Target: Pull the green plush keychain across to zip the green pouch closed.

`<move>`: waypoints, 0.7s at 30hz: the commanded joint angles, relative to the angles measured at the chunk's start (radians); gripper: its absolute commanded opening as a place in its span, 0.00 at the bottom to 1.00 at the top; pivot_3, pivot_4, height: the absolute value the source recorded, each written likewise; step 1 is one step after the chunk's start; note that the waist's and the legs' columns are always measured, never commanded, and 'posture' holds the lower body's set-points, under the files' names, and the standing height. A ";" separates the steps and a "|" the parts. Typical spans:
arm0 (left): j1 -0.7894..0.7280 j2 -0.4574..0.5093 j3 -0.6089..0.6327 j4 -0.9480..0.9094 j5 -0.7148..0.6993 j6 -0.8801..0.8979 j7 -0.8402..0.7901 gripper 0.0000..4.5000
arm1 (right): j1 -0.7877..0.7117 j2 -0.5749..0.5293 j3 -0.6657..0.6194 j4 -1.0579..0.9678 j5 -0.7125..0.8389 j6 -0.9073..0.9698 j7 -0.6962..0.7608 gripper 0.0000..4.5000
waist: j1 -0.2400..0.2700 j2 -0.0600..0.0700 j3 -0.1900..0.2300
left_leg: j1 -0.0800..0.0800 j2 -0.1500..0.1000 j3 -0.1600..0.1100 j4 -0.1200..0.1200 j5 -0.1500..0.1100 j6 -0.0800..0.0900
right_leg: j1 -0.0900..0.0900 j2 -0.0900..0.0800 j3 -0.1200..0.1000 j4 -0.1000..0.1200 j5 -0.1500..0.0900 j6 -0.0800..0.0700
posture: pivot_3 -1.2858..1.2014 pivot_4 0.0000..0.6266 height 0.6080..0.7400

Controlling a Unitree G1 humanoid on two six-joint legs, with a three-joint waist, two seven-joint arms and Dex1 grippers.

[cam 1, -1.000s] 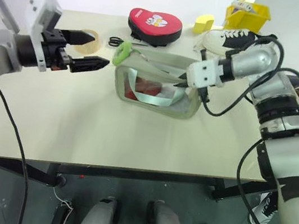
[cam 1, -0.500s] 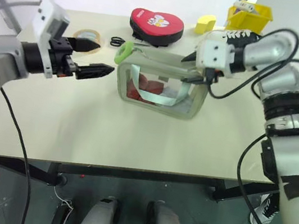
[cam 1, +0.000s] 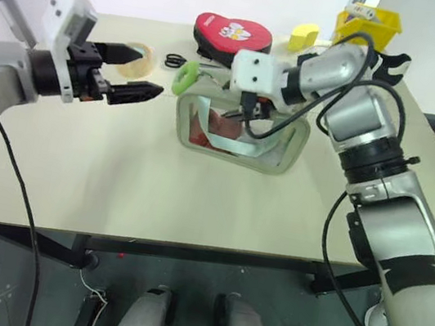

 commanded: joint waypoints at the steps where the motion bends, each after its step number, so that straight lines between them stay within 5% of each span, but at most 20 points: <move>1: -0.017 0.015 0.019 -0.032 -0.001 -0.013 0.002 1.00 | -0.048 0.003 -0.024 0.029 -0.006 -0.024 -0.034 0.60 | -0.005 0.000 0.000 | 0.000 0.000 0.000 0.000 0.000 0.000 | 0.000 0.000 0.000 0.000 0.000 0.000 | 0.52 0.24 1.00; 12: -0.004 0.019 0.029 -0.039 0.004 -0.018 0.016 1.00 | -0.017 0.008 -0.015 0.044 0.004 -0.044 0.000 0.60 | -0.006 0.000 0.000 | 0.000 0.001 0.000 -0.001 -0.001 0.001 | -0.001 0.001 0.000 0.000 0.000 0.000 | 0.52 0.24 1.00; 15: -0.009 0.022 0.031 -0.030 0.007 -0.023 0.016 1.00 | -0.019 0.035 -0.016 0.084 0.005 -0.077 -0.013 0.42 | -0.006 0.000 0.000 | 0.000 0.001 0.000 -0.001 -0.001 0.001 | -0.001 0.001 0.000 0.000 0.000 0.000 | 0.52 0.24 1.00; 18: -0.006 0.034 0.039 -0.020 0.014 -0.032 0.015 1.00 | -0.031 0.033 -0.007 0.136 -0.017 -0.160 -0.022 0.07 | -0.006 0.000 0.000 | 0.000 0.001 0.000 -0.001 0.000 0.000 | -0.001 0.001 0.000 0.001 0.000 0.000 | 0.52 0.24 1.00; 21: 0.014 0.047 0.053 -0.019 0.017 -0.037 0.013 1.00 | -0.036 0.013 0.002 0.152 -0.029 -0.267 -0.011 0.01 | -0.006 0.000 0.000 | 0.000 0.001 0.000 -0.001 0.000 0.000 | -0.001 0.001 0.000 0.000 0.000 0.000 | 0.52 0.24 1.00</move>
